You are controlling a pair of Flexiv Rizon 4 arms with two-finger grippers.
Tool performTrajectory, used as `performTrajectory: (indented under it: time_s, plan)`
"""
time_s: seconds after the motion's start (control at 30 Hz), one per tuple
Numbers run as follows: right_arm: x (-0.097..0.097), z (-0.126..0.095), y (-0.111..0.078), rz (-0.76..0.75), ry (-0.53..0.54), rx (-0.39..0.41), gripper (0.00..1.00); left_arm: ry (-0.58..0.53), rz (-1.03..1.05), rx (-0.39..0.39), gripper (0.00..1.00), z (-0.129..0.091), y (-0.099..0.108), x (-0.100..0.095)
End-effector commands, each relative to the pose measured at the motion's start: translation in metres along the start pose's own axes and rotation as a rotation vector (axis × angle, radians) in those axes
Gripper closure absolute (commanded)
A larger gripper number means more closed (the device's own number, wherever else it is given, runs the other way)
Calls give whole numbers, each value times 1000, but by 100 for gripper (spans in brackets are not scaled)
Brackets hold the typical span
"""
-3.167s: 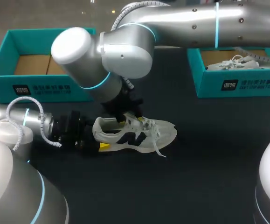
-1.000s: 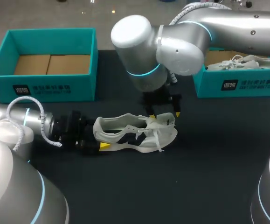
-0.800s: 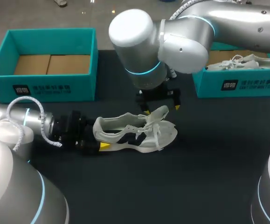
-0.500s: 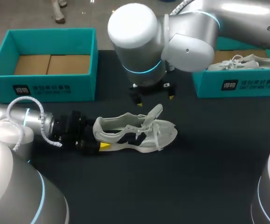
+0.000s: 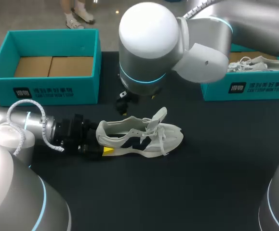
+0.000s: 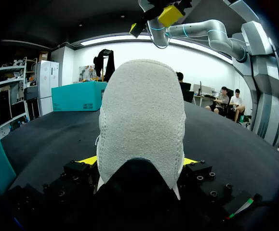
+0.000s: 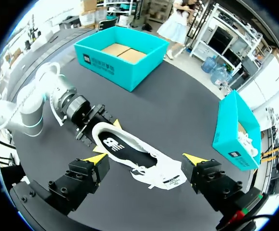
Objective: Take the shoe out of the shoebox, open the shoe tongue, remove and reinsert the insole, then place the shoe into the shoebox
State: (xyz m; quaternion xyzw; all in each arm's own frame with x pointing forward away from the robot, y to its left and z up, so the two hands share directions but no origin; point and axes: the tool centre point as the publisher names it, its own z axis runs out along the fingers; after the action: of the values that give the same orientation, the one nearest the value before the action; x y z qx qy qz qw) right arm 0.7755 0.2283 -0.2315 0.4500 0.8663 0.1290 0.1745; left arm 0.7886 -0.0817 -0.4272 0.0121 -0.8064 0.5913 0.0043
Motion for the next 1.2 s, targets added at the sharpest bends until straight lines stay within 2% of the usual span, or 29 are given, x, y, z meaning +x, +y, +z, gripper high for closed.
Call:
performTrajectory:
  time_s: [0.03, 0.43, 0.47, 0.5, 0.57, 0.6, 0.73, 0.77, 0.83, 0.87, 1.1, 1.2]
  plan:
    - [-3, 5, -1, -499, 147, -59, 0, -2, 1, -1, 100, 1, 3, 0]
    - [-3, 5, -1, -499, 147, -59, 0, -2, 1, -1, 100, 1, 3, 0]
    - [1, 5, -1, -582, 113, -26, 0, -2, 1, -1, 100, 1, 3, 0]
    - [6, 5, 0, -692, 117, -43, 0, -2, 1, -1, 100, 1, 3, 0]
    - [8, 6, -1, -742, 105, -9, 0, -2, 1, -1, 100, 1, 3, 0]
    - [9, 6, -1, -777, 112, -23, 0, -2, 1, -1, 100, 1, 3, 0]
    - [8, 13, -3, -798, 100, 22, 0, -2, 1, -1, 100, 1, 3, 0]
    - [8, 15, -4, -792, 100, 25, 52, -2, 1, -1, 100, 1, 3, 0]
    - [8, 21, -6, -784, 111, 34, 89, -2, 1, -1, 100, 1, 3, 0]
    - [8, 23, -7, -781, 110, 36, 100, -2, 1, -1, 100, 1, 3, 0]
    - [8, 33, -7, -740, 148, 17, 100, -2, 1, -1, 100, 1, 3, 0]
    - [6, 35, -8, -742, 154, 46, 100, -2, 1, -1, 100, 1, 3, 0]
